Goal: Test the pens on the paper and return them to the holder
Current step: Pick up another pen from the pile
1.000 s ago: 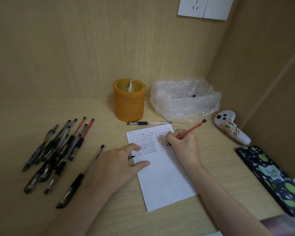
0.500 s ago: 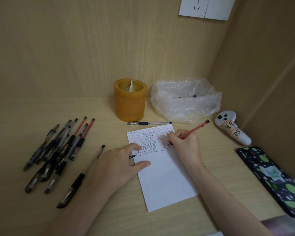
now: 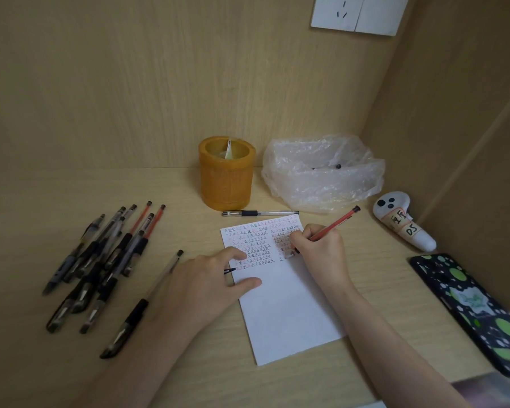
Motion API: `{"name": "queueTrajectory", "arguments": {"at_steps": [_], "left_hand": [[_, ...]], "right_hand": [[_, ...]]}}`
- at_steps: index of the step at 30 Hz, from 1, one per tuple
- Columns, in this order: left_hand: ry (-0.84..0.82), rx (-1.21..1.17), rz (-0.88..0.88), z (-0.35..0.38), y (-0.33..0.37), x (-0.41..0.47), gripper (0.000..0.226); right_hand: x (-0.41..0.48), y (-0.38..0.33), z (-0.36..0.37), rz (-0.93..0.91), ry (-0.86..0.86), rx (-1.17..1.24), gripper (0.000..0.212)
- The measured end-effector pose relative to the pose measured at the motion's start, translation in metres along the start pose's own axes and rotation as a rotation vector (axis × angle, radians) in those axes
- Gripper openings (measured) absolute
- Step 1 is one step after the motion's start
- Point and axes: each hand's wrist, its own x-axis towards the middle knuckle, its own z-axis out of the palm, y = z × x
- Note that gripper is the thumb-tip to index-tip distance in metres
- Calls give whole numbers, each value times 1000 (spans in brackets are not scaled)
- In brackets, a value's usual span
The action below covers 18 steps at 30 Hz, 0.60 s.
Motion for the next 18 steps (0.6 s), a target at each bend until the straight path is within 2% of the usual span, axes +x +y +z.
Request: {"name": "queueTrajectory", "arguments": {"at_steps": [18], "left_hand": [[-9,-1,-9,1,-1,1,53]], "right_hand": [[0,0,0,-5,23,7,27]]}}
